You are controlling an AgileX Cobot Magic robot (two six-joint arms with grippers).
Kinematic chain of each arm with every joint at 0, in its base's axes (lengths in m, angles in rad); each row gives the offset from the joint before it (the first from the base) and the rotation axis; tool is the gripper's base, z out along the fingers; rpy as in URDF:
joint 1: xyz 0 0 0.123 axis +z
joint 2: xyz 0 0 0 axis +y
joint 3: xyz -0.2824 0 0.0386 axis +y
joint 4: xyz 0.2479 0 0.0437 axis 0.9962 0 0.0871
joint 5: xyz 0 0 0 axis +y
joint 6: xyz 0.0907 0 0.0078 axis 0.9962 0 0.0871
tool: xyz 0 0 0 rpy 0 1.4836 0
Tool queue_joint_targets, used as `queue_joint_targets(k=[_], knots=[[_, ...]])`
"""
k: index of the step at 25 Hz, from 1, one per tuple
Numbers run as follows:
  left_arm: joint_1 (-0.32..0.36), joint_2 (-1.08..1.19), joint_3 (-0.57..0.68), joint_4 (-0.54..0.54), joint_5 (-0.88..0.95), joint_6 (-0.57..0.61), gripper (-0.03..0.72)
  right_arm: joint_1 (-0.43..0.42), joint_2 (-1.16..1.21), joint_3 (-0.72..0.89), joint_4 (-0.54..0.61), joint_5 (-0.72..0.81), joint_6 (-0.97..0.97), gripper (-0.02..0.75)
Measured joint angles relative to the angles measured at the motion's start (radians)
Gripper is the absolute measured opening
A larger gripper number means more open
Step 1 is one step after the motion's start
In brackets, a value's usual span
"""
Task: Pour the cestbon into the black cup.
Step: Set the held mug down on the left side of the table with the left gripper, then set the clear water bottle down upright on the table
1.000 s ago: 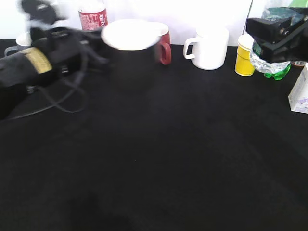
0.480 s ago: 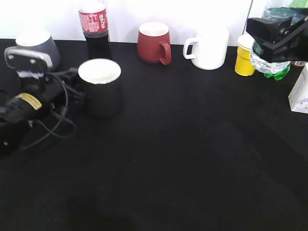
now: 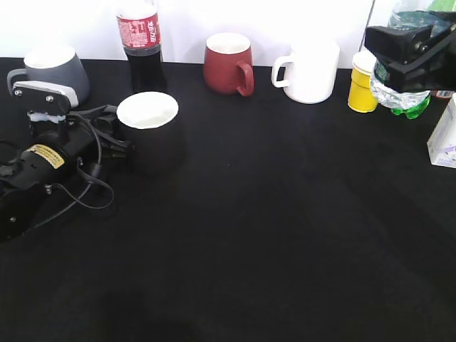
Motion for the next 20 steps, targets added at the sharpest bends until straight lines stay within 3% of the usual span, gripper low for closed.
queue_joint_targets(k=[3,7,9,12,15,20], knots=[[0.001,-0.005,0.016,-0.007,-0.009,0.0,0.383,0.0,0.0,0.0,0.0,0.0,0.0,0.489],[0.003,-0.098,0.173,-0.005,-0.016,-0.001,0.403,0.0,0.034,0.0,0.012,-0.002,0.0,0.489],[0.004,-0.187,0.278,-0.001,-0.014,-0.001,0.404,0.0,0.12,0.0,0.12,-0.026,0.0,0.489],[0.004,-0.368,0.384,0.013,-0.014,-0.002,0.404,0.0,0.353,-0.001,0.174,-0.257,-0.053,0.489],[0.004,-0.537,0.39,0.089,0.019,-0.003,0.404,0.0,0.59,-0.001,0.212,-0.528,-0.155,0.489],[0.004,-0.636,0.391,0.127,0.122,-0.003,0.404,0.0,0.683,-0.004,0.246,-0.581,-0.186,0.489]])
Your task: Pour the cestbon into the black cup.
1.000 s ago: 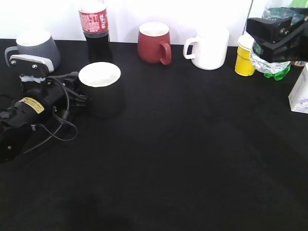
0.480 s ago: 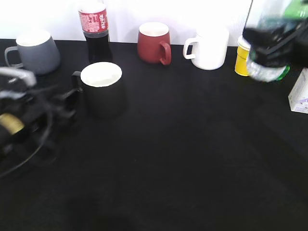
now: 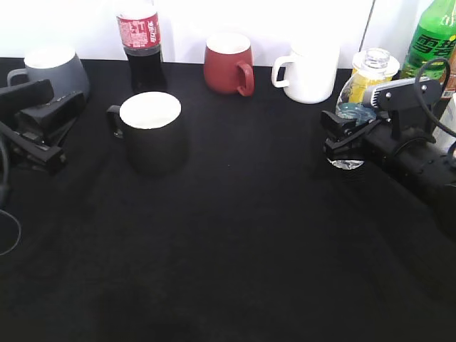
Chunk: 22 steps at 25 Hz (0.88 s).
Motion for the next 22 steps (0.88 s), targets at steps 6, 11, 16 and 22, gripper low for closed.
queue_joint_targets(k=[6,11,16,22], knots=[[0.0,-0.009,0.0,0.002,0.026,0.0,0.405,0.0,-0.152,-0.004,0.007,0.314,0.003,0.602],[0.0,-0.083,-0.017,0.006,0.367,-0.232,0.405,0.0,-0.423,-0.004,0.008,0.795,0.004,0.605],[-0.029,-0.277,-0.33,-0.045,1.311,-0.29,0.405,0.0,-0.679,-0.082,0.056,1.258,0.015,0.596],[-0.114,-0.676,-0.496,-0.062,1.882,-0.155,0.405,0.0,-1.022,-0.229,0.178,1.872,0.015,0.595]])
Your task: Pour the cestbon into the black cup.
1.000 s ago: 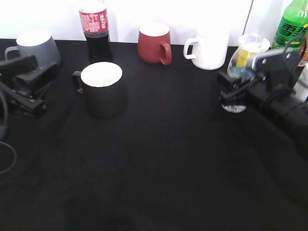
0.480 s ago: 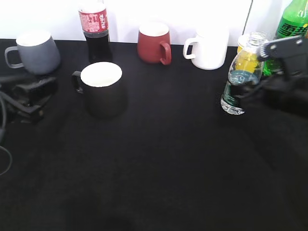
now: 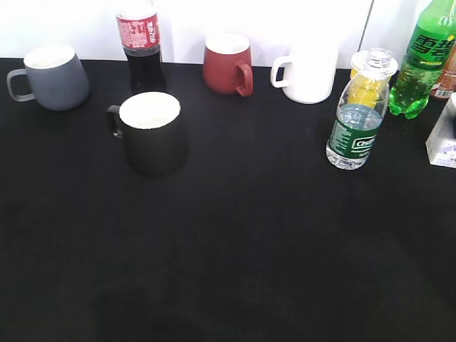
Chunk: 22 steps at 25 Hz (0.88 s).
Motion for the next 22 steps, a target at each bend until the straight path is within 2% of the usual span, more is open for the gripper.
queue_joint_targets(k=[3,6,8,10,13,20,22], knots=[[-0.003,-0.306,0.106,-0.028,0.118,0.024,0.405,0.0,-0.321,0.003,-0.015,0.165,-0.007,0.595],[-0.003,-0.582,0.204,-0.051,0.248,0.072,0.405,0.0,-0.615,0.123,-0.068,0.304,0.016,0.595],[-0.003,-0.714,0.236,-0.115,0.269,0.13,0.405,0.0,-0.78,0.229,-0.078,0.342,0.065,0.595],[-0.003,-0.745,0.248,-0.143,0.261,0.149,0.405,0.0,-0.882,0.295,-0.091,0.327,0.082,0.594],[-0.003,-0.745,0.25,-0.148,0.255,0.157,0.405,0.0,-0.896,0.303,-0.141,0.316,0.147,0.594],[-0.003,-0.745,0.25,-0.148,0.255,0.158,0.405,0.0,-0.896,0.304,-0.145,0.312,0.153,0.592],[0.027,-0.745,0.25,-0.149,0.255,0.158,0.405,-0.018,-0.896,0.304,-0.141,0.312,0.153,0.592]])
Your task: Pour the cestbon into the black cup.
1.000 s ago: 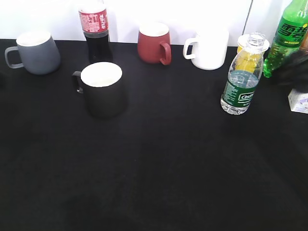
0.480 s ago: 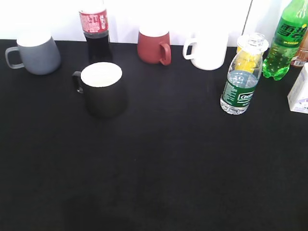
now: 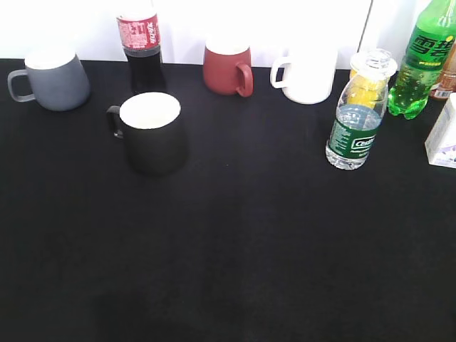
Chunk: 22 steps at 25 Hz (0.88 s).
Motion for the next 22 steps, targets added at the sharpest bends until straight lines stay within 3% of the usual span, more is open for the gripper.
queue_joint_targets(k=[3,6,13,18,22], knots=[[0.125,0.0,0.0,0.0,0.0,0.0,0.401,-0.081,-0.04,0.001,0.005,-0.007,0.0,0.592],[0.202,0.0,0.001,-0.001,-0.001,0.0,0.384,-0.169,-0.046,0.001,0.005,-0.01,0.0,0.592],[0.348,0.0,0.001,-0.001,-0.001,0.0,0.308,-0.175,-0.046,0.001,0.006,-0.011,0.0,0.592],[0.487,0.0,0.001,-0.002,-0.001,0.0,0.289,-0.175,-0.046,0.001,0.006,-0.011,0.0,0.591],[0.495,0.0,0.001,-0.002,-0.001,0.0,0.279,-0.175,-0.046,0.001,0.006,-0.011,0.0,0.588]])
